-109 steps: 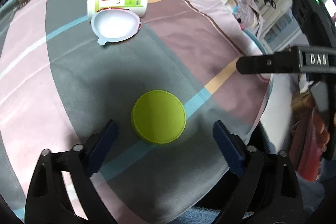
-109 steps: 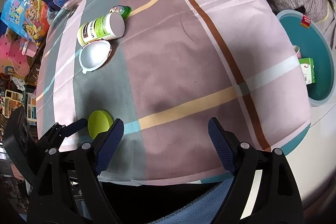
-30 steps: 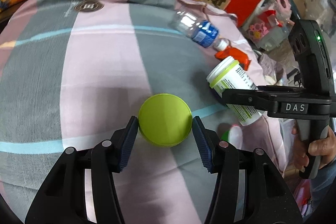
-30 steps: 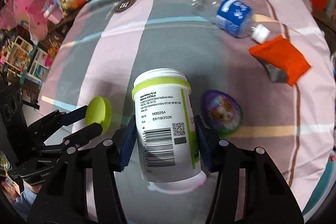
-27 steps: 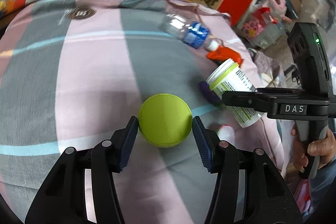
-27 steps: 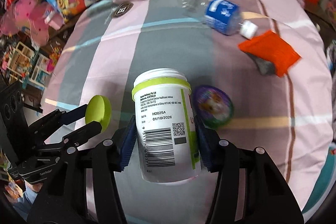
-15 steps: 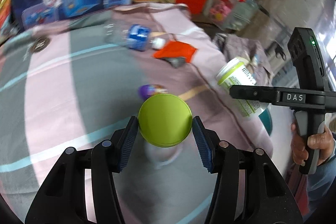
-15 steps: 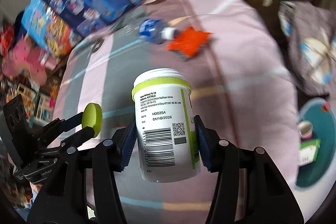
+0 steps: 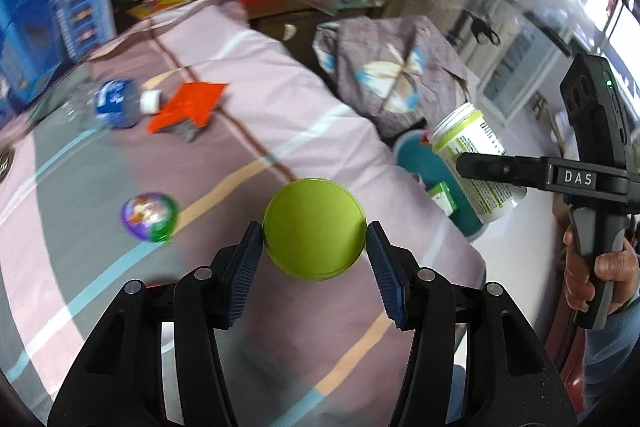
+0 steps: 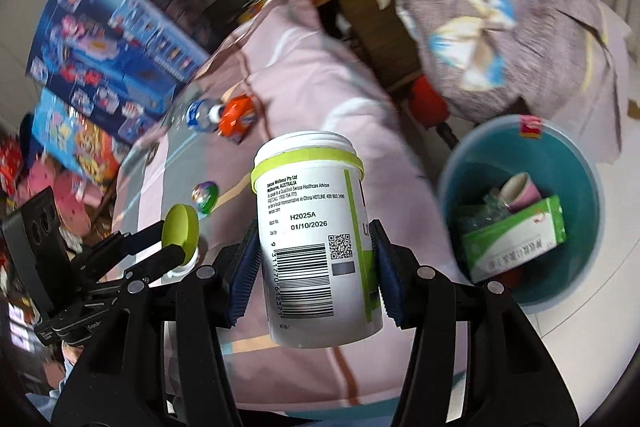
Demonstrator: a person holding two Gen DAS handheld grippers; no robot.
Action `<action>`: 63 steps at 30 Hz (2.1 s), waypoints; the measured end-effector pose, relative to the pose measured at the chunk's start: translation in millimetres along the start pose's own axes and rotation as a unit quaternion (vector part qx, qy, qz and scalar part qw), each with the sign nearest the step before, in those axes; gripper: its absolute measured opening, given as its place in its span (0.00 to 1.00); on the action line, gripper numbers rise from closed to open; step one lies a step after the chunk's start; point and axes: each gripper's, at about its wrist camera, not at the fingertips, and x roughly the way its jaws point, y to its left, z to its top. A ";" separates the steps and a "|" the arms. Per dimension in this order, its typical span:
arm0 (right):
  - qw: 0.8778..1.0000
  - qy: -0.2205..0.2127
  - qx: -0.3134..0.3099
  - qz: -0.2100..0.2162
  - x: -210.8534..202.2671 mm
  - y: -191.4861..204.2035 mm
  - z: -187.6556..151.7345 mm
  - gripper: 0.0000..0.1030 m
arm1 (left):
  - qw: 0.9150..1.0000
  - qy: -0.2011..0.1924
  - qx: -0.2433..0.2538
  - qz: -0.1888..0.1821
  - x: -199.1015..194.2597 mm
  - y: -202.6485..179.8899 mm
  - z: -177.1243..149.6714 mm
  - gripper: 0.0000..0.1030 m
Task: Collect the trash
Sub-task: 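Carry the lid and jar over the teal bin with both tools, then open both tools to drop the lid and jar into the bin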
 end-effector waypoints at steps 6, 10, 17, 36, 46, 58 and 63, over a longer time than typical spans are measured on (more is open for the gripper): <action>0.999 -0.020 0.046 0.005 -18.1 -47.8 -5.6 0.49 | 0.999 0.017 0.032 -0.002 16.5 -35.1 9.5 0.53; 0.997 -0.029 0.075 0.003 -28.1 -78.2 -12.7 0.49 | 0.998 0.032 0.048 -0.006 31.6 -57.1 14.4 0.53; 0.992 -0.038 0.117 -0.008 -40.8 -126.6 -23.8 0.49 | 0.995 0.060 0.081 -0.018 63.3 -96.3 20.1 0.53; 0.981 -0.023 0.188 -0.041 -31.2 -206.8 -36.3 0.49 | 0.978 0.147 0.129 -0.074 170.6 -194.9 32.0 0.56; 0.981 -0.013 0.188 -0.048 -17.1 -208.6 -31.3 0.49 | 0.982 0.150 0.092 -0.071 168.7 -172.2 31.0 0.74; 0.978 -0.003 0.195 -0.069 -7.5 -207.7 -32.7 0.70 | 0.987 0.131 0.059 -0.074 145.4 -147.8 30.8 0.89; 0.976 0.002 0.205 -0.074 -8.4 -207.4 -37.5 0.73 | 0.987 0.133 0.048 -0.072 141.3 -138.8 24.5 0.89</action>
